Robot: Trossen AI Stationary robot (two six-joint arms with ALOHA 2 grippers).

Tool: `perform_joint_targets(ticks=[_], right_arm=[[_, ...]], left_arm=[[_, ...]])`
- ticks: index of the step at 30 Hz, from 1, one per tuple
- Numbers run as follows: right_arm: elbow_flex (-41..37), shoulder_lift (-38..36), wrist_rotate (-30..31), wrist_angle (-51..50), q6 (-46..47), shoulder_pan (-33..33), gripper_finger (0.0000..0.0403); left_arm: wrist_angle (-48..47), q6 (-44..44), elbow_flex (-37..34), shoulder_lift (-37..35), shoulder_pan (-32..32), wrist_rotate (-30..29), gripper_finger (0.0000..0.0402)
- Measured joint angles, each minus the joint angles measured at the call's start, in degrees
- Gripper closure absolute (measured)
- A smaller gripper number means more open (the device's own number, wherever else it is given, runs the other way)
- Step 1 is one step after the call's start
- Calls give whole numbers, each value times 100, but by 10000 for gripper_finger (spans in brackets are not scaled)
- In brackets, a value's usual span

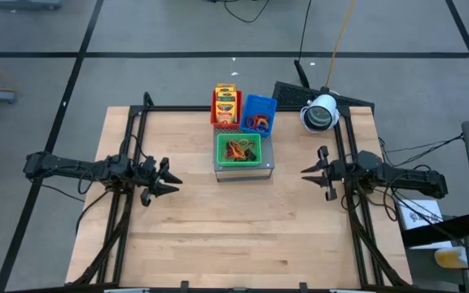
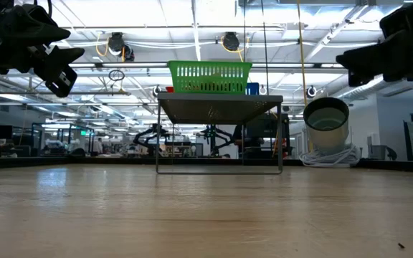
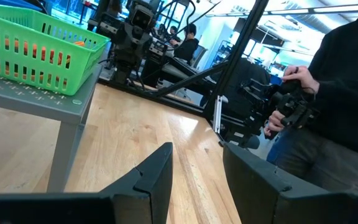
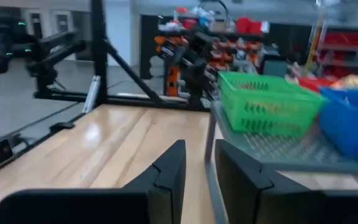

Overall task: Pick & Place Office Desk Supplies
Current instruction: Return to Home Position

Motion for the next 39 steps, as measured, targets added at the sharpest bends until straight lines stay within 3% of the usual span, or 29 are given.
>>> perform_joint_targets(ticks=[6,39], right_arm=[[-131,24,84,240,525,2,328],[-135,23,81,364,472,1,328]], left_arm=[[0,2,0,1,-1,0,252],[0,0,0,1,-1,0,252]])
